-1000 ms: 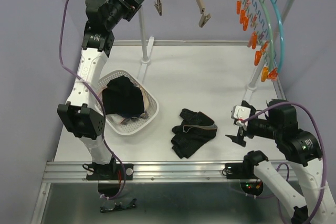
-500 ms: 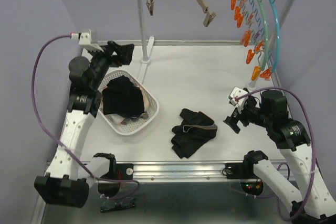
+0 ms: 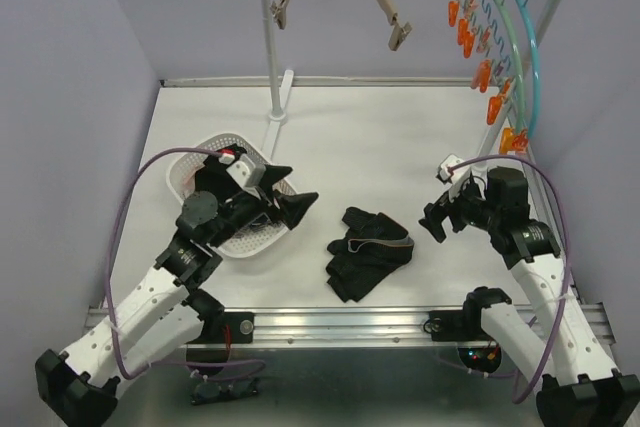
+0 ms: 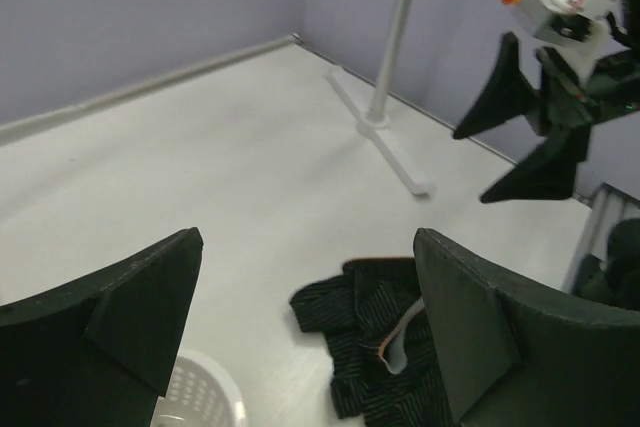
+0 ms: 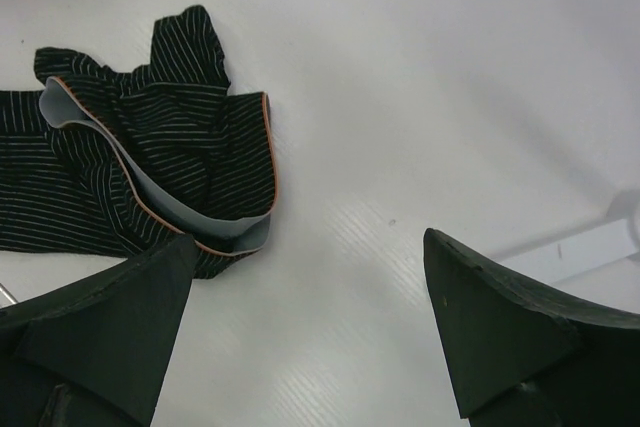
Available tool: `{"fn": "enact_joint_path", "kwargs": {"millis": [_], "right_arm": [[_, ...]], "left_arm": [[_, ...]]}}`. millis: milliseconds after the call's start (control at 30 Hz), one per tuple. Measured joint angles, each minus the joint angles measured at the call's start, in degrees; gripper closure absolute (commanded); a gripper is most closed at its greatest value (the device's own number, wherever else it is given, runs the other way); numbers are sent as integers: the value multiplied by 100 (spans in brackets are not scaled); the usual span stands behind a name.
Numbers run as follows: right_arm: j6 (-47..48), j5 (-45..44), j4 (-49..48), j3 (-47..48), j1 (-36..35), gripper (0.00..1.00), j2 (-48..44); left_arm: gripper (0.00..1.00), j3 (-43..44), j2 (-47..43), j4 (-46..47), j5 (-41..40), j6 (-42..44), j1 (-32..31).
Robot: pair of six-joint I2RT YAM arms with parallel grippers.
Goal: Remove the underwear clipped to the hanger
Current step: Pick up the underwear from the center of the board.
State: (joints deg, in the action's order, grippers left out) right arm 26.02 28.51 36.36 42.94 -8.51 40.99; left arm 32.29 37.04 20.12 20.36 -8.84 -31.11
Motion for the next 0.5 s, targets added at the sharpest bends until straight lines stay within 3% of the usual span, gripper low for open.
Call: {"fn": "enact_joint_path", "kwargs": {"millis": [233, 333, 500], "right_arm": [[-227, -92, -306, -358, 192, 0, 74], [-249, -98, -439, -358, 278, 0, 70], [-251, -92, -507, -358, 389, 0, 72]], "left_arm": [[2, -101, 916, -59, -1749, 92, -2597], [2, 11, 1799, -66, -2448, 68, -3320], [1, 317, 3386, -42, -3300, 42, -3888]]}}
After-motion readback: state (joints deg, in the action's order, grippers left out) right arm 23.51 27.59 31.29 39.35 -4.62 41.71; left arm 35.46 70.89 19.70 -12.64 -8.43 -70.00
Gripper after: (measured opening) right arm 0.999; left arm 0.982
